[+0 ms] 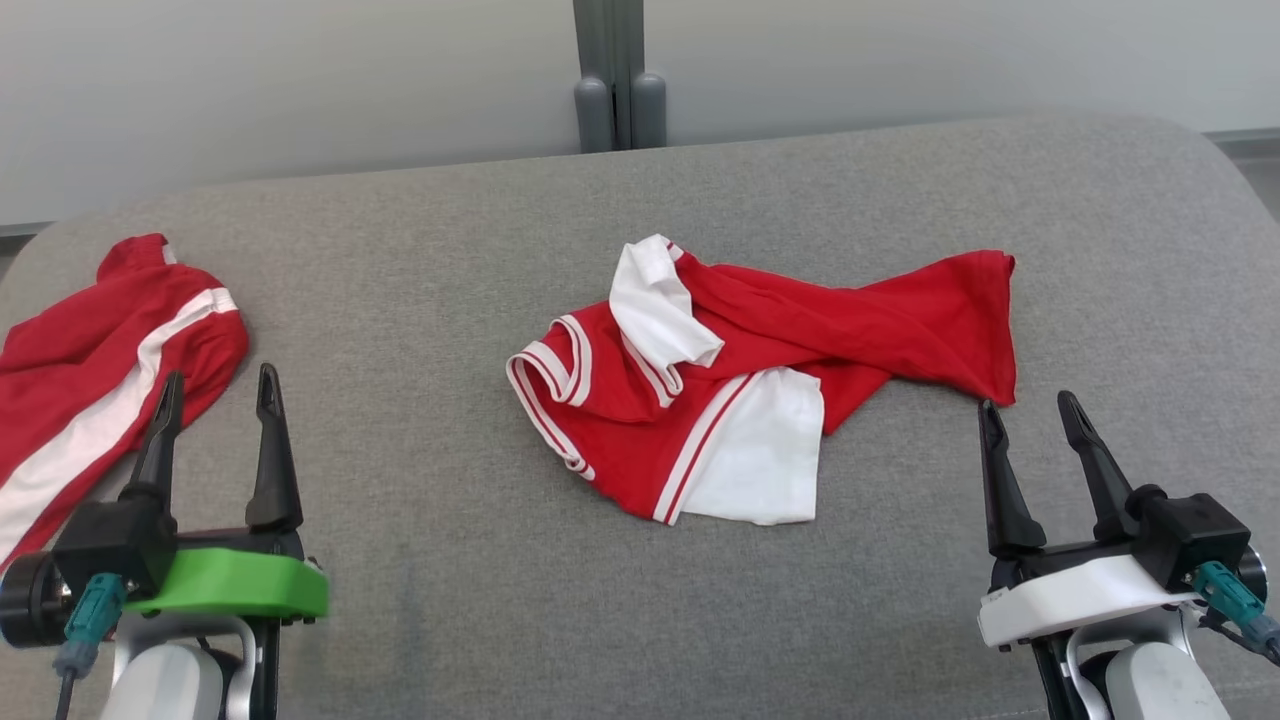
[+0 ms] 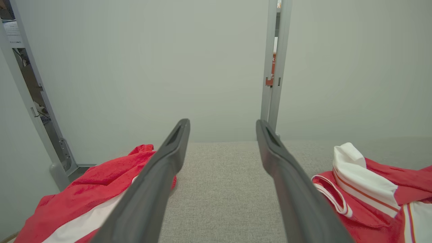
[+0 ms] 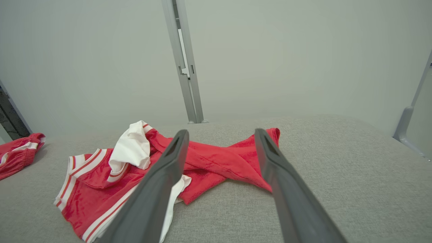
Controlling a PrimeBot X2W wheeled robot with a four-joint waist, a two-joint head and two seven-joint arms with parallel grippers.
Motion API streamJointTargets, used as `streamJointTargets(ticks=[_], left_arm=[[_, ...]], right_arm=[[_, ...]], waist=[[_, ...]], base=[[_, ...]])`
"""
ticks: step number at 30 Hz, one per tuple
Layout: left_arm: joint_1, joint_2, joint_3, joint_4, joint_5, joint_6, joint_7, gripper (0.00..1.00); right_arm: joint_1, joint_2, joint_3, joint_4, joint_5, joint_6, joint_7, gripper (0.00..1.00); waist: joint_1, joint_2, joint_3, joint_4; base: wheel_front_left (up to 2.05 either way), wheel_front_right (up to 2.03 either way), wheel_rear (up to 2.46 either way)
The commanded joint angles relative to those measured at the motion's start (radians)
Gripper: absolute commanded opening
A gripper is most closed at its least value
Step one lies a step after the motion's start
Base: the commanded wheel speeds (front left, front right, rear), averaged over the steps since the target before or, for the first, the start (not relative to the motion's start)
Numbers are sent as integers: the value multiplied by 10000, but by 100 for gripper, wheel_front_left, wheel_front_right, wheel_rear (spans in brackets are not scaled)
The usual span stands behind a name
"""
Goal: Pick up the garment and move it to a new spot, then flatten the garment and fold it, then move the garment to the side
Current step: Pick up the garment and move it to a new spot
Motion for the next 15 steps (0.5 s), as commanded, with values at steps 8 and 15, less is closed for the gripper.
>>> streamJointTargets(ticks=[8, 15], left_arm=[[1401, -368, 520, -329, 561, -265, -4, 100], [1930, -590, 713, -197, 598, -517, -4, 100]], right_arm=[[373, -20, 218, -220, -183, -7, 302, 100], [607, -79, 425, -324, -224, -7, 467, 100]], waist=[[0, 0, -642, 457], [0, 0, -872, 493]], base=[[0, 0, 0], [0, 0, 0]])
